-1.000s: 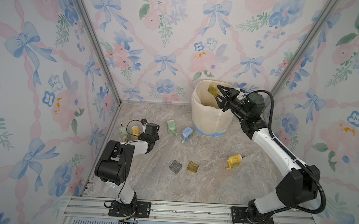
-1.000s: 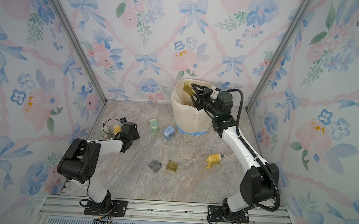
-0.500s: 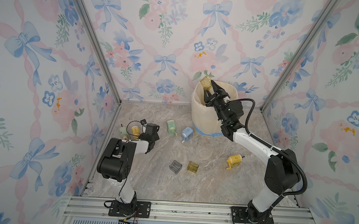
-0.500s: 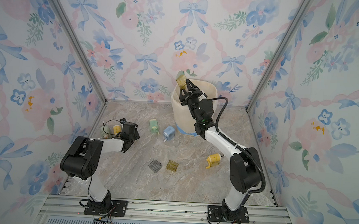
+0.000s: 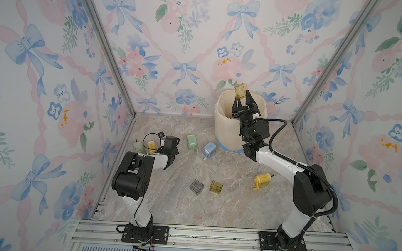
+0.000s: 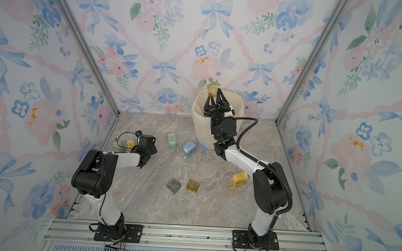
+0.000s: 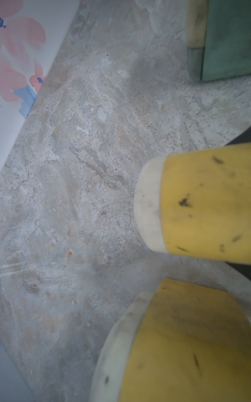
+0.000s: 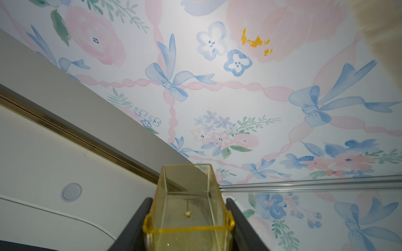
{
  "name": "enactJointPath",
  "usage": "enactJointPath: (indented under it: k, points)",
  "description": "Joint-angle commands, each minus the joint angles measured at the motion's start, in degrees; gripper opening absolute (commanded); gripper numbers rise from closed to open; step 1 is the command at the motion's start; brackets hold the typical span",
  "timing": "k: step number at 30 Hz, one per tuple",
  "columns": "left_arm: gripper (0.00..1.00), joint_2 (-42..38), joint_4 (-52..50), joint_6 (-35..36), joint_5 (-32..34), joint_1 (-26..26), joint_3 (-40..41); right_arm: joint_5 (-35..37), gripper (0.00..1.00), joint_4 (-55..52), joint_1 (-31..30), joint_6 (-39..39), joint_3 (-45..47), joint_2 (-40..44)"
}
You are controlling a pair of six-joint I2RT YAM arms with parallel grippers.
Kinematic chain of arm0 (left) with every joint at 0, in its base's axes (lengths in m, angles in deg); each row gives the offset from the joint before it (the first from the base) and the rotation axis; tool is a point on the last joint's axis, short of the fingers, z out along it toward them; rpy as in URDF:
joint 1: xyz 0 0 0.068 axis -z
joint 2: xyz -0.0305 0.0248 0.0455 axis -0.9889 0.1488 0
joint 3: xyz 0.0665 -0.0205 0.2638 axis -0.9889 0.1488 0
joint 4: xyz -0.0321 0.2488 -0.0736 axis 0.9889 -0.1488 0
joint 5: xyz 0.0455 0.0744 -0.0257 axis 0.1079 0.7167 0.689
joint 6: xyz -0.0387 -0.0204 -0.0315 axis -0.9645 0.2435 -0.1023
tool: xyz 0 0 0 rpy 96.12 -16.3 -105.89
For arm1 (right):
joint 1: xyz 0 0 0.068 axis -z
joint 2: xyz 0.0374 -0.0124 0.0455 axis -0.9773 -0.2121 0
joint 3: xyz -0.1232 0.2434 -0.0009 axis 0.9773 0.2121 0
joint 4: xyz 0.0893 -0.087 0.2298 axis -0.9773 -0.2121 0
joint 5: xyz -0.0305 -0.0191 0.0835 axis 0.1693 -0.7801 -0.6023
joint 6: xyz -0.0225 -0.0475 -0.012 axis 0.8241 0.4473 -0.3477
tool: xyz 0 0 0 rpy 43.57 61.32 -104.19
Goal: Take out the pencil sharpener tray and clean the shavings
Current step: Place the pencil sharpener at the center of the board.
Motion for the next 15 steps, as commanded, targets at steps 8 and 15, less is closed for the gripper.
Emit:
enactJointPath:
  k: [8, 15]
  points:
    - [0.0, 3.7, -6.3, -0.1, 0.0, -0.5, -2.5, 1.0, 0.32, 7.1, -0.5, -7.5, 1.4, -1.3]
    - [0.0, 1.6, -6.5, -0.3, 1.1, -0.6, -0.3, 0.8, 0.31, 6.5, -0.3, -7.1, 1.8, -1.1]
